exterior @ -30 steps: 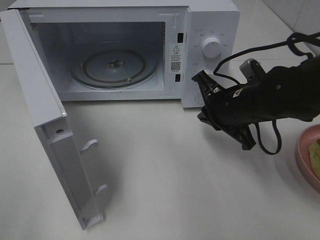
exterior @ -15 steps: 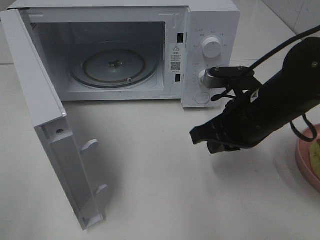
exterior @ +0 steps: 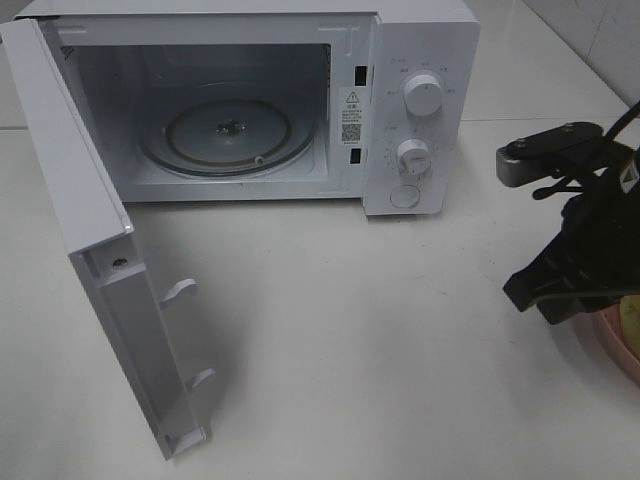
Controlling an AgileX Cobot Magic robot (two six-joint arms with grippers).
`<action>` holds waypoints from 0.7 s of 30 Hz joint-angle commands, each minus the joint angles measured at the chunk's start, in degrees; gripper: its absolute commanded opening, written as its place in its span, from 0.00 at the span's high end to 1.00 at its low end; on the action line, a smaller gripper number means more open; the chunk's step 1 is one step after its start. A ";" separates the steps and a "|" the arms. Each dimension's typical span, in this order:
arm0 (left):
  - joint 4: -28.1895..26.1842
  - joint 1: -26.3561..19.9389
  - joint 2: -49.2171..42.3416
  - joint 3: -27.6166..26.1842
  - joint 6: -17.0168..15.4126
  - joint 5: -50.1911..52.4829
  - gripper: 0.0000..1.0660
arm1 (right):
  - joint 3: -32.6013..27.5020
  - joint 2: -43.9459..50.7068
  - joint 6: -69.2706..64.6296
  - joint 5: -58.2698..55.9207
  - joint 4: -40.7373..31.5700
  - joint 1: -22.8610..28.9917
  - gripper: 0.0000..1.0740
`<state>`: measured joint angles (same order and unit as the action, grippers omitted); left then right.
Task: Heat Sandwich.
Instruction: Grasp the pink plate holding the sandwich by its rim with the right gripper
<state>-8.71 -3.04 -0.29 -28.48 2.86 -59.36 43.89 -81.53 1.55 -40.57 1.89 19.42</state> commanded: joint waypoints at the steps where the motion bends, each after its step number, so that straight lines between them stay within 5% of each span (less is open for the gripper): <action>1: -0.34 -0.06 -1.49 0.29 -0.34 0.74 0.03 | 0.46 1.32 -2.23 -0.97 0.86 -2.35 0.65; 2: -0.34 -0.06 -1.49 0.29 -0.34 0.74 0.03 | 0.46 1.43 -2.23 -0.97 0.86 -3.38 0.48; 3: -0.34 -0.06 -1.49 0.29 -0.34 0.74 0.03 | 0.46 1.43 -2.23 -0.97 0.86 -3.38 0.48; 9: -0.34 -0.06 -1.49 0.29 -0.34 0.74 0.03 | 0.46 1.49 -2.23 -1.26 2.92 -4.87 0.03; 21: -0.34 -0.06 -1.49 0.29 -0.34 0.74 0.03 | 0.46 -0.97 -6.70 -2.06 4.07 -8.37 0.06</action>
<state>-8.71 -3.04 -0.29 -28.48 2.86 -59.36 43.95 -81.07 -4.58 -42.00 5.44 12.20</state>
